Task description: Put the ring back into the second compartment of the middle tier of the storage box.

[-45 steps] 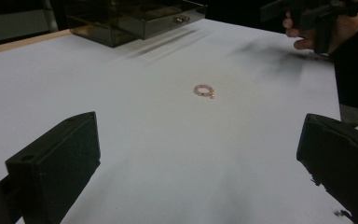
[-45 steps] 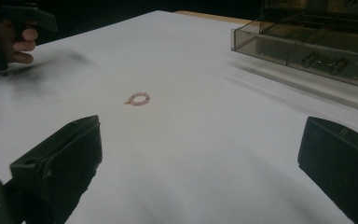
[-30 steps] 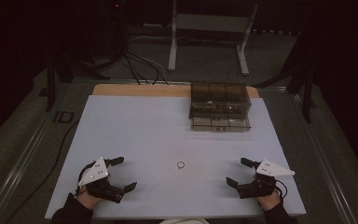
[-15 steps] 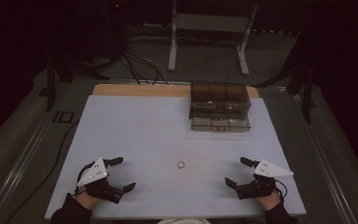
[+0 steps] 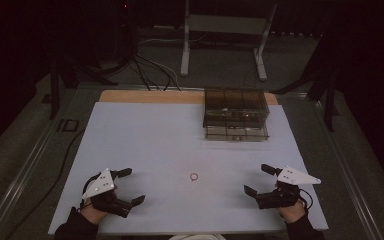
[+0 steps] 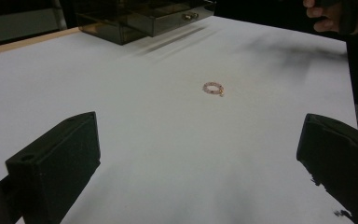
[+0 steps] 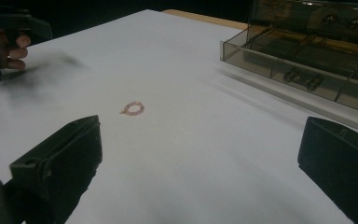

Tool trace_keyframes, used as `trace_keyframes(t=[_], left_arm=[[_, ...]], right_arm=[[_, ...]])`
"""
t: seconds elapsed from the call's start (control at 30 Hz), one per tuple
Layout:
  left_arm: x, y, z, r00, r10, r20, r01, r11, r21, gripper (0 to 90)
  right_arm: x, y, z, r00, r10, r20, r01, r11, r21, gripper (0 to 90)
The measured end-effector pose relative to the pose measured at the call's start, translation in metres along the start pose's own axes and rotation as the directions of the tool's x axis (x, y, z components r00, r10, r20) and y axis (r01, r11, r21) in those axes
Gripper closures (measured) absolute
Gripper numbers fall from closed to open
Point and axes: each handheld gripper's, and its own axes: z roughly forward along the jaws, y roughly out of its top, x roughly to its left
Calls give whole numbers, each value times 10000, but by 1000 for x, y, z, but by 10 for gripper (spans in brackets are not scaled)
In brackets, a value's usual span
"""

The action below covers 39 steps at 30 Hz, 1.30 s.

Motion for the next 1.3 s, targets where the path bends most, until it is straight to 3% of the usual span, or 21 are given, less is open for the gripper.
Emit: trace_keyframes(t=[0.7, 1.3], left_arm=[[1, 0, 0, 10000, -69, 30, 69, 10000, -42, 8], [2, -1, 1, 9998, -115, 135, 115, 9999, 8, 8]], right_arm=[[2, 24, 7, 9993, -365, -88, 366, 9993, 69, 0], [6, 43, 31, 9973, -606, -408, 609, 9981, 61, 0]])
